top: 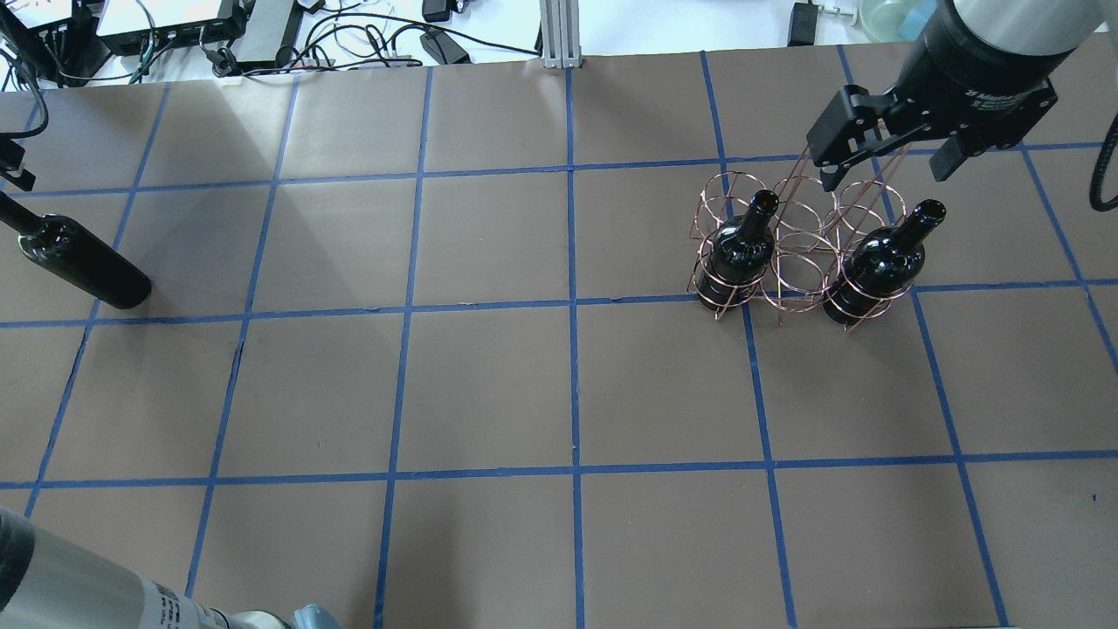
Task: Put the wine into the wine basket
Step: 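Close the left gripper around the bottle's neck, then lift the bottle with the left gripper and stand it upright on the table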
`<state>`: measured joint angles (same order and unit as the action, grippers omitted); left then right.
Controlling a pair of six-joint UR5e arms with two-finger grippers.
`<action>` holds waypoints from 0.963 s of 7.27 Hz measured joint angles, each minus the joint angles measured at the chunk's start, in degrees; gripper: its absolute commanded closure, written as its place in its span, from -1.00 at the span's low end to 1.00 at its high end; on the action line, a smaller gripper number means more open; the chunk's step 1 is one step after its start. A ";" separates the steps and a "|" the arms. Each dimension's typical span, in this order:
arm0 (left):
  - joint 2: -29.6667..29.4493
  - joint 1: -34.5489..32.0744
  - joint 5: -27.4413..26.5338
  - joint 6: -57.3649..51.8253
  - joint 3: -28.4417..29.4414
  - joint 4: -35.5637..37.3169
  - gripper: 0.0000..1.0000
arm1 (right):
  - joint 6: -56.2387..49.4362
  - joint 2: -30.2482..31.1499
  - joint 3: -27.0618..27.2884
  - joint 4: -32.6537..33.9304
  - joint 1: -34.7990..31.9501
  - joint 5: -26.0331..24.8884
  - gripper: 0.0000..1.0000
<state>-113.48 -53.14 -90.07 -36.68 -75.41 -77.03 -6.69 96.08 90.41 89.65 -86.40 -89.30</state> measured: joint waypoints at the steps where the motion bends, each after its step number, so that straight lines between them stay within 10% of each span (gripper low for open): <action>1: -0.46 0.01 -0.19 0.50 -0.02 -0.09 -0.93 | -0.04 0.01 0.02 0.00 0.00 0.00 -1.00; 7: -0.86 -0.03 -1.20 0.89 -1.20 -1.55 -0.12 | -0.10 0.06 0.31 -0.01 -0.04 -0.03 -1.00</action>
<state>-114.34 -53.17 -91.26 -35.79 -76.61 -78.59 -6.79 96.14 90.72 89.65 -86.44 -89.33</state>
